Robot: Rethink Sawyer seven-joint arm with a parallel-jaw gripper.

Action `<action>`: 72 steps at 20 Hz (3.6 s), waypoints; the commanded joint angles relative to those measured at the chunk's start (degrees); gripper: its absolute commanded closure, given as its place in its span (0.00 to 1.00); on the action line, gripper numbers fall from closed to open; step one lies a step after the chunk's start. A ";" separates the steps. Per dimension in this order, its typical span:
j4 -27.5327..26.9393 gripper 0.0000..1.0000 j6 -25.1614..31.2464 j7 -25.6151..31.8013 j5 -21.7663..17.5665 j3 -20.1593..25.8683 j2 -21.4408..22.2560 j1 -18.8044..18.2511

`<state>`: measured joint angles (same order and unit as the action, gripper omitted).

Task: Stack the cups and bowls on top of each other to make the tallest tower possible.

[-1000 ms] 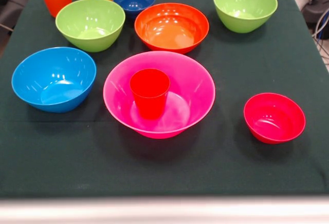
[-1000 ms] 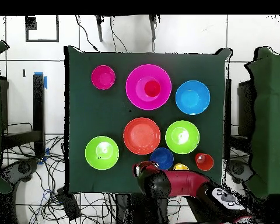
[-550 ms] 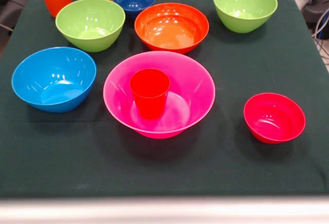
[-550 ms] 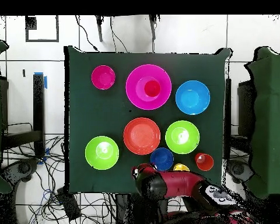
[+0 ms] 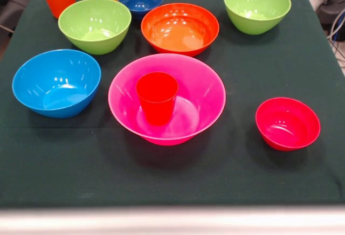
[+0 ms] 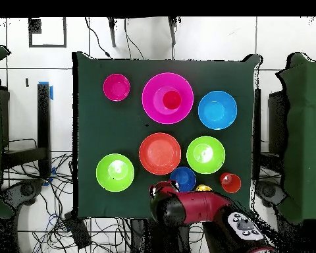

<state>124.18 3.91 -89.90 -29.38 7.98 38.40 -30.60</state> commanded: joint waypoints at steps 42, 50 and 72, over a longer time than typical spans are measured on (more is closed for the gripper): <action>-11.58 1.00 -0.62 -3.36 -6.26 3.84 -9.11 -1.83; -7.00 1.00 7.58 -1.50 -2.63 7.68 -1.55 -3.20; -3.38 0.00 12.48 -2.10 -1.32 9.77 5.76 -3.08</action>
<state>119.13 14.45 -89.90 -30.24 12.53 45.34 -33.88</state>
